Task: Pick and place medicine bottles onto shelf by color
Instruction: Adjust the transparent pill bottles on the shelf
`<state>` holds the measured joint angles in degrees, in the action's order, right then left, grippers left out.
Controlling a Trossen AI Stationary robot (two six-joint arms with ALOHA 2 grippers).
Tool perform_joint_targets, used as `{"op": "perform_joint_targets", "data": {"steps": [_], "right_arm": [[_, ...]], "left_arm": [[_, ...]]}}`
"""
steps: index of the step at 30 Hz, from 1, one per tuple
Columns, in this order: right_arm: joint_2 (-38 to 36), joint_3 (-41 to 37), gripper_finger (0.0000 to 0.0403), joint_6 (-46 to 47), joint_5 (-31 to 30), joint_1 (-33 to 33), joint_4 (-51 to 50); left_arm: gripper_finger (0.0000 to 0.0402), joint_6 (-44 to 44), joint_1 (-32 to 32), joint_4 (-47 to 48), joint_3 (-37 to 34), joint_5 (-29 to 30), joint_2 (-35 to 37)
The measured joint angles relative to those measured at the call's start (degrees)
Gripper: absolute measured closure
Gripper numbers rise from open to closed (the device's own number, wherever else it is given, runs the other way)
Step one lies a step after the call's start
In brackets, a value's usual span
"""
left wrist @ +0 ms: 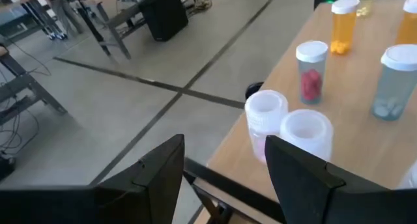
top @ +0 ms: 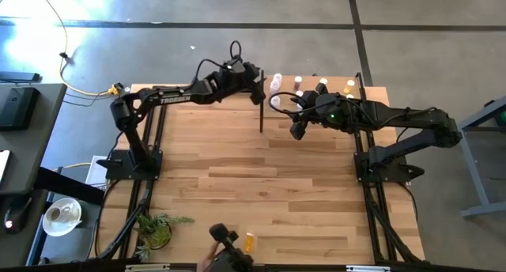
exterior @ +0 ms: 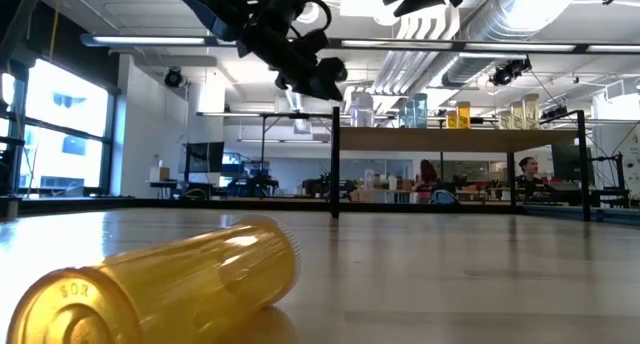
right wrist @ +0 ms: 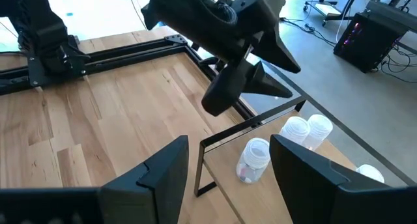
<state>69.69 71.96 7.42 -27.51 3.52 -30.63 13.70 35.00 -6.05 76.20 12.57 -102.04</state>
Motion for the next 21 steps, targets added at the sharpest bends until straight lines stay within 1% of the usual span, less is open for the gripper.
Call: {"op": "perform_joint_targets", "data": {"steps": [8, 12, 16, 21], "right_arm": [[0.0, 0.0, 0.0197, 0.0, 0.0, 0.0, 0.0], [0.0, 0.0, 0.0197, 0.0, 0.0, 0.0, 0.0], [0.0, 0.0, 0.0197, 0.0, 0.0, 0.0, 0.0], [0.0, 0.0, 0.0197, 0.0, 0.0, 0.0, 0.0]], "left_arm": [[0.0197, -0.6, 0.0, -1.0, 0.0, 0.1, -0.7], [0.0197, -1.1, 0.0, -0.7, 0.0, -1.9, -0.7], [0.0197, -0.8, 0.0, -2.1, 0.2, -1.6, -0.7], [0.0197, -0.2, 1.4, 0.9, 4.8, -1.7, -0.7]]}}
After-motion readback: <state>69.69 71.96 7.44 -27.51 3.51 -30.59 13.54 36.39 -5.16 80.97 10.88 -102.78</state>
